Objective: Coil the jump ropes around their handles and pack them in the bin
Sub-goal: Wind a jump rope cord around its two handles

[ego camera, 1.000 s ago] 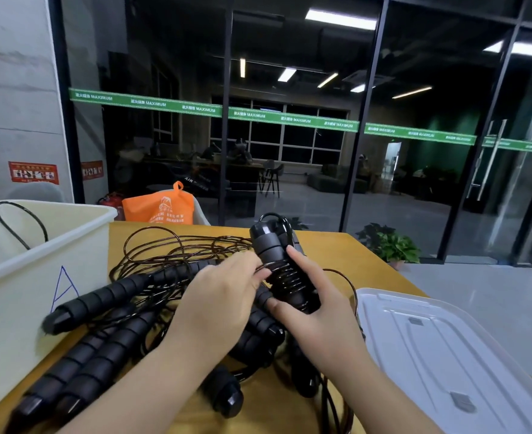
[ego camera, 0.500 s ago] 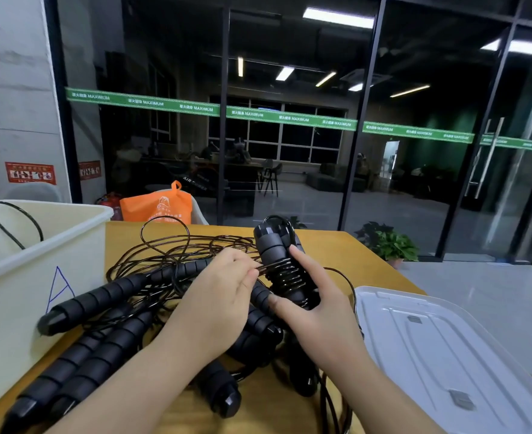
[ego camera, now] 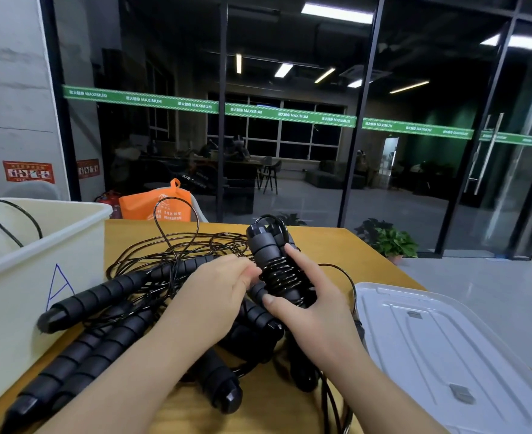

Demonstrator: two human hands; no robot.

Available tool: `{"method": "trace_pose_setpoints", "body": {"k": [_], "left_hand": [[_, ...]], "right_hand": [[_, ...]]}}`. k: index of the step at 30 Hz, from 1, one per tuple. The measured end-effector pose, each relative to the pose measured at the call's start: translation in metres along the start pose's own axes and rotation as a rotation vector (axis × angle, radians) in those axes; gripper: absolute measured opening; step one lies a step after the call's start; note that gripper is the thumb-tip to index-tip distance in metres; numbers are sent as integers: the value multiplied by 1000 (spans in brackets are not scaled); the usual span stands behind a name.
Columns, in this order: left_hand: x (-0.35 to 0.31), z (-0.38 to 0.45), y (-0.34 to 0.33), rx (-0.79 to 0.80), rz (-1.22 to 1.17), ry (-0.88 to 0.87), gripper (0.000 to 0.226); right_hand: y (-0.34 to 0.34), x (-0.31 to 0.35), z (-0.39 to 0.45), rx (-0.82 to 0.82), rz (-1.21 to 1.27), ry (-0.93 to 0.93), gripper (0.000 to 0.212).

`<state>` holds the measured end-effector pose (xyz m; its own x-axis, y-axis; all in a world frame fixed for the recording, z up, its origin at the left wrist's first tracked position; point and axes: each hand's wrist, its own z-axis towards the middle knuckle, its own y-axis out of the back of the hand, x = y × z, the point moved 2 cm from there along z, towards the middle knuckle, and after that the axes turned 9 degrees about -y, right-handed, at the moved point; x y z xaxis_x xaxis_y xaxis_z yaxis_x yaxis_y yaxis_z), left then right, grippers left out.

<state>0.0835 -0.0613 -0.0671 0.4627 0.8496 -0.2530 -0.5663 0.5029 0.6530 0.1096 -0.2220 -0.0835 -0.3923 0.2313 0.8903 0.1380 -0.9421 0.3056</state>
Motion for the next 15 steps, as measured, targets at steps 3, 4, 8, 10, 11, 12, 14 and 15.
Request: {"method": "trace_pose_setpoints", "body": {"k": [3, 4, 8, 10, 11, 12, 14, 15], "left_hand": [[-1, -1, -1, 43, 33, 3, 40], [-1, -2, -1, 50, 46, 8, 34], [-1, -3, 2, -27, -46, 13, 32], [-1, -3, 4, -62, -74, 13, 41], [-1, -3, 4, -76, -89, 20, 46], [-1, -3, 5, -89, -109, 31, 50], [-1, -2, 5, -113, -165, 68, 59], [-1, -1, 5, -124, -203, 102, 67]], "right_hand": [[0, 3, -1, 5, 90, -22, 77], [0, 2, -1, 17, 127, -42, 81], [-1, 4, -2, 105, 279, -191, 80], [-3, 3, -1, 173, 385, -236, 76], [-4, 3, -1, 206, 451, -254, 75], [-4, 3, 0, 238, 515, -266, 75], [-5, 4, -1, 336, 626, -281, 76], [-6, 4, -2, 395, 677, -287, 77]]}}
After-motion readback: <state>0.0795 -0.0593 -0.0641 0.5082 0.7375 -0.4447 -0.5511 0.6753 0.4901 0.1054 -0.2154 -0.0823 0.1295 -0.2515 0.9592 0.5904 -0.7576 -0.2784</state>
